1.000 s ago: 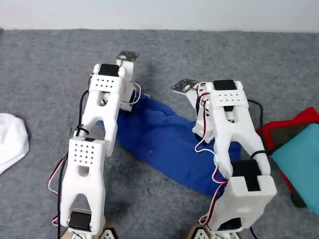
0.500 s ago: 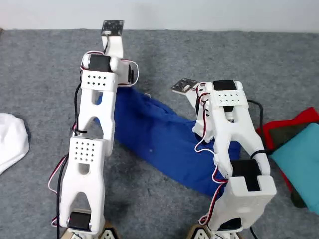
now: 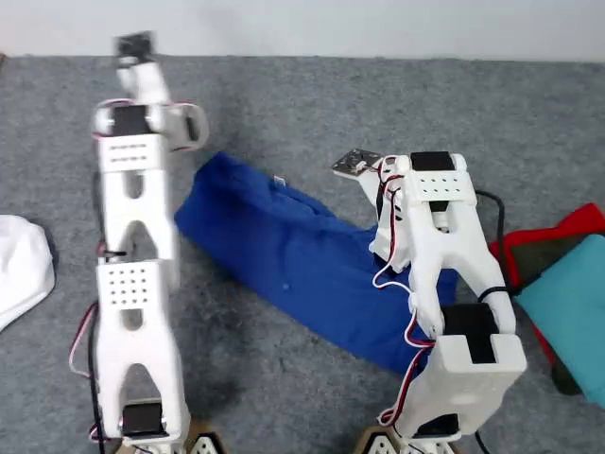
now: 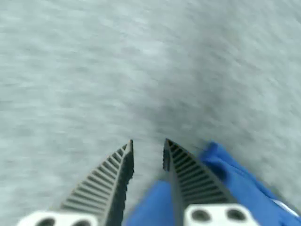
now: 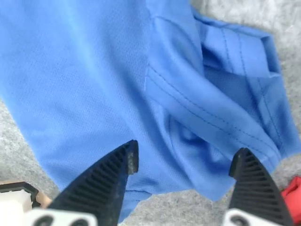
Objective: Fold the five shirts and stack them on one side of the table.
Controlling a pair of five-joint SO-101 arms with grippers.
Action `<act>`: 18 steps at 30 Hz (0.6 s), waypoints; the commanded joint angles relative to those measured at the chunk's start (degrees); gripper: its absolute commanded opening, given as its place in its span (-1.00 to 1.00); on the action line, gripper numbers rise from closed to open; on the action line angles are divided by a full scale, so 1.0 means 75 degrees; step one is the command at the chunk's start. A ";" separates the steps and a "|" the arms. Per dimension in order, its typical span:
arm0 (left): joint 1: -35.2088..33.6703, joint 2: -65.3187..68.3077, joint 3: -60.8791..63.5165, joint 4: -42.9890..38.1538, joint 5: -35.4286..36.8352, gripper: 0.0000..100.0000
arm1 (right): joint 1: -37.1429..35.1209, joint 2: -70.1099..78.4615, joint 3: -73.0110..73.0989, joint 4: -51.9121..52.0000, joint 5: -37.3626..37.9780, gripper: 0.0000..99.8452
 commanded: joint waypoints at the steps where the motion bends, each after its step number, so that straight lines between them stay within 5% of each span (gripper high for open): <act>1: -0.0176 -0.0914 -0.0346 0.1008 -0.0715 -0.79 | -0.0064 -0.0522 -0.0387 0.0193 -0.0047 -0.37; 6: 0.0117 -0.1852 0.0674 0.1547 -0.3259 -0.80 | -0.0486 -0.0885 -0.0363 0.0897 0.0012 -0.37; 10: 0.0316 -0.3141 0.3534 0.1547 -0.4583 -0.79 | -0.0651 -0.1143 -0.0363 0.1155 0.0012 -0.37; 13: 0.0445 -0.4302 0.6101 0.1465 -0.4079 -0.77 | -0.0639 -0.1295 -0.0363 0.1190 0.0012 -0.37; 18: 0.0598 -0.5029 0.8516 0.1395 -0.1184 -0.53 | -0.0627 -0.1389 -0.0246 0.1201 0.0012 -0.37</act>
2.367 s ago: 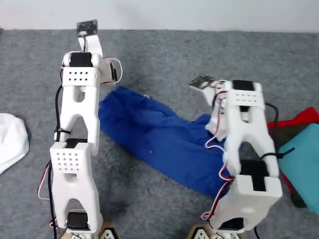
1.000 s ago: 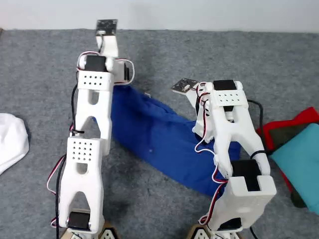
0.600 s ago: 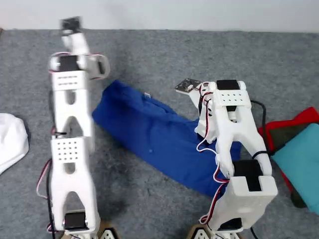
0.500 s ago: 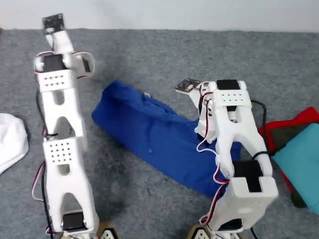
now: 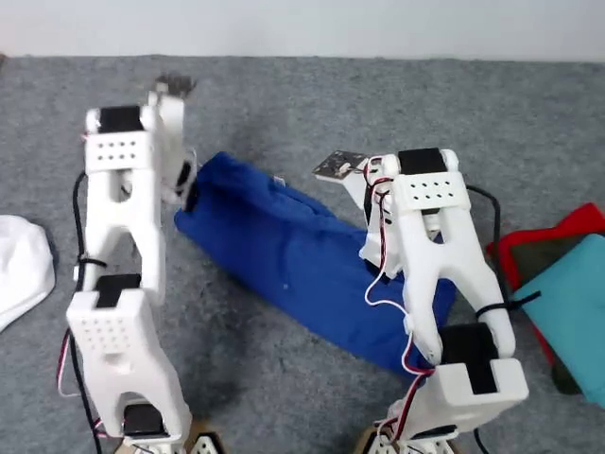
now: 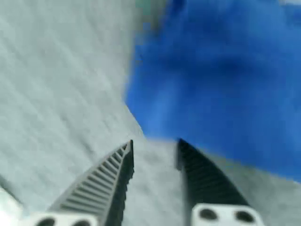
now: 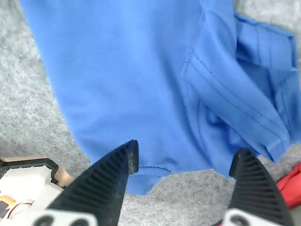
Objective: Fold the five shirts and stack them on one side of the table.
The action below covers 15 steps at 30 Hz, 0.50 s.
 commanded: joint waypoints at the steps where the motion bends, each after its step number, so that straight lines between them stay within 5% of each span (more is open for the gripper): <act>1: 0.0105 -0.0645 0.1190 0.0152 0.2262 -0.52 | -0.0041 -0.0358 -0.0152 0.0111 0.0012 -0.37; 8: 0.0152 0.0492 0.1014 -0.0399 0.5638 -0.52 | -0.0041 -0.0393 0.0586 0.0064 0.0012 -0.37; 15: 0.0152 0.2192 -0.0873 0.0035 0.6037 -0.52 | -0.0053 -0.1377 0.1184 -0.0041 0.0703 -0.37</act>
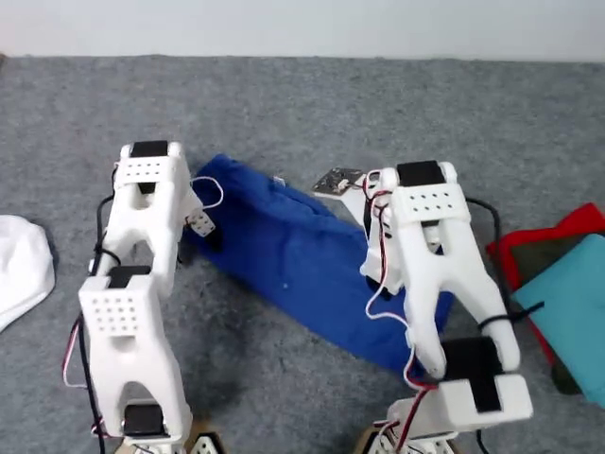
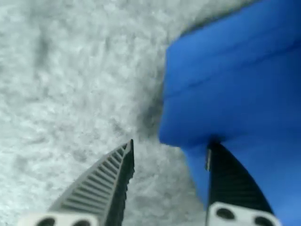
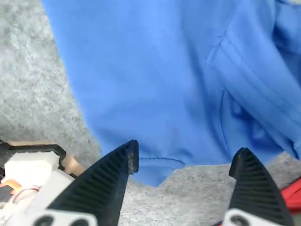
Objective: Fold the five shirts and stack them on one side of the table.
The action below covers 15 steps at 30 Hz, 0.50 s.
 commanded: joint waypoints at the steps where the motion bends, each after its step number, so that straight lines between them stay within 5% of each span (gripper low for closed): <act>1: 0.0070 0.0563 -0.1471 0.0258 0.0176 -0.52 | -0.0029 -0.0709 0.0188 -0.0076 0.0375 -0.37; 8: 0.0082 0.1618 -0.4343 0.0363 0.0117 -0.59 | -0.0029 -0.0920 0.1032 -0.0428 0.0363 -0.37; 15: 0.0082 0.2579 -0.4929 0.0363 -0.0117 -0.60 | -0.0006 -0.0932 0.1137 -0.0451 0.0375 -0.37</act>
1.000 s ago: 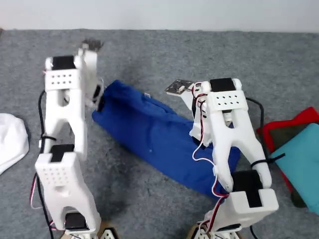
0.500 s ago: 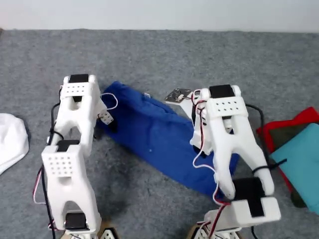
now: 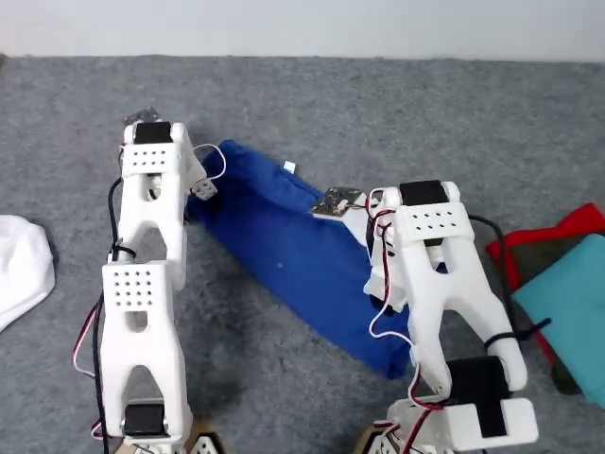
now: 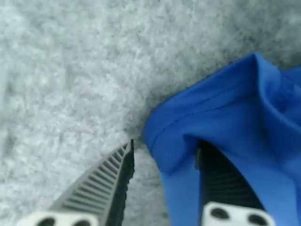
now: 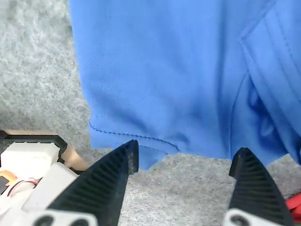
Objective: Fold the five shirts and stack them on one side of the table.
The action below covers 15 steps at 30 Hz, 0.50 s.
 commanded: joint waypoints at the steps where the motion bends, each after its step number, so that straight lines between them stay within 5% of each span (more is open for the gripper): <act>1: 0.0035 0.0141 -0.0346 0.0176 -0.0070 -0.61 | -0.0006 -0.0322 -0.0023 -0.0053 0.0070 -0.37; 10: 0.0082 0.0234 -0.0346 -0.1266 -0.0281 -0.81 | -0.0029 -0.0322 -0.0012 -0.0064 0.0035 -0.37; 15: 0.0551 0.0328 -0.0428 -0.0996 -0.1067 -0.98 | -0.0006 -0.0322 -0.0012 -0.0064 0.0023 -0.37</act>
